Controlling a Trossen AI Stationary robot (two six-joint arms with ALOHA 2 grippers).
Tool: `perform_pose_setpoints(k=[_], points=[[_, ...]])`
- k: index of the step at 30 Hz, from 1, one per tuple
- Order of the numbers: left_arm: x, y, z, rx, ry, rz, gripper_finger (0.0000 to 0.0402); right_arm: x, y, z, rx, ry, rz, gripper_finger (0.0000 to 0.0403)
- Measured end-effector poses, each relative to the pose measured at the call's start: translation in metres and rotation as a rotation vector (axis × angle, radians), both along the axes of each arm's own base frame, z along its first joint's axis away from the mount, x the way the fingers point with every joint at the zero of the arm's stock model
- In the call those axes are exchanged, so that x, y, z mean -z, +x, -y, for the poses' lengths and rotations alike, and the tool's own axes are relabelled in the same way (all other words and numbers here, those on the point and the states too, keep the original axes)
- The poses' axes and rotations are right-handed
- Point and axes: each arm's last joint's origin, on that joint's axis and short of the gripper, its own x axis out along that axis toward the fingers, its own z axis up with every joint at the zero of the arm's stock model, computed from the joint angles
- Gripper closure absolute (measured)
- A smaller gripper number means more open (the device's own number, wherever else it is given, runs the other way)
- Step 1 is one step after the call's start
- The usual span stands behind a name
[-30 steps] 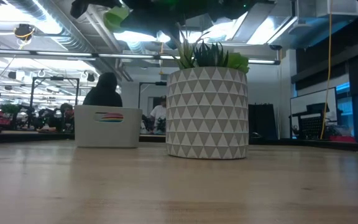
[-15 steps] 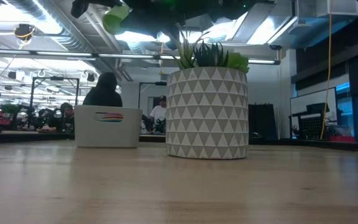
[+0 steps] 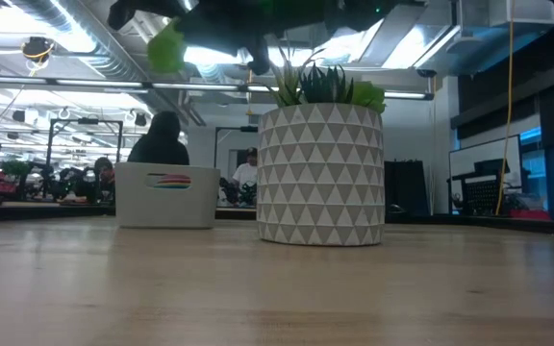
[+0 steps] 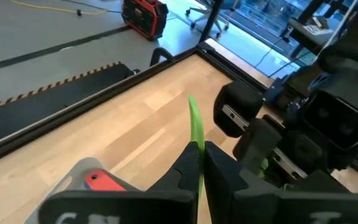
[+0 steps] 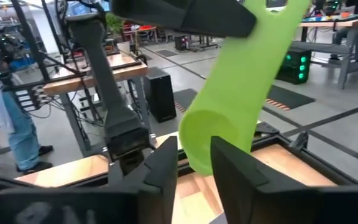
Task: Nest measuring cups in basket
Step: Stack the green measuring cup on top of the red measuring cup in the gray bin
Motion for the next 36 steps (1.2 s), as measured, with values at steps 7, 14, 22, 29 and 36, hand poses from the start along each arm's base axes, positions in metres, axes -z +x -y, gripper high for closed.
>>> perform_pose_setpoints(k=[7,14,22,29,36], points=[[0.002,-0.001,0.000,0.002,-0.007,-0.021,0.0399,-0.014,-0.014,0.003,0.034,-0.140,-0.143,0.0285],[0.004,0.003,-0.001,0.069,-0.017,-0.044,0.0400,-0.064,-0.060,0.000,0.100,-0.274,-0.296,0.0285],[0.021,0.031,-0.016,0.210,-0.094,-0.128,0.0401,-0.097,-0.113,-0.004,-0.028,-0.263,-0.440,0.0285],[0.037,0.048,-0.034,0.234,-0.135,-0.190,0.0401,-0.088,-0.122,-0.004,-0.039,-0.241,-0.547,0.0285],[0.074,0.050,-0.051,0.279,-0.243,-0.045,0.0401,-0.058,-0.134,-0.003,-0.033,-0.221,-0.555,0.0285]])
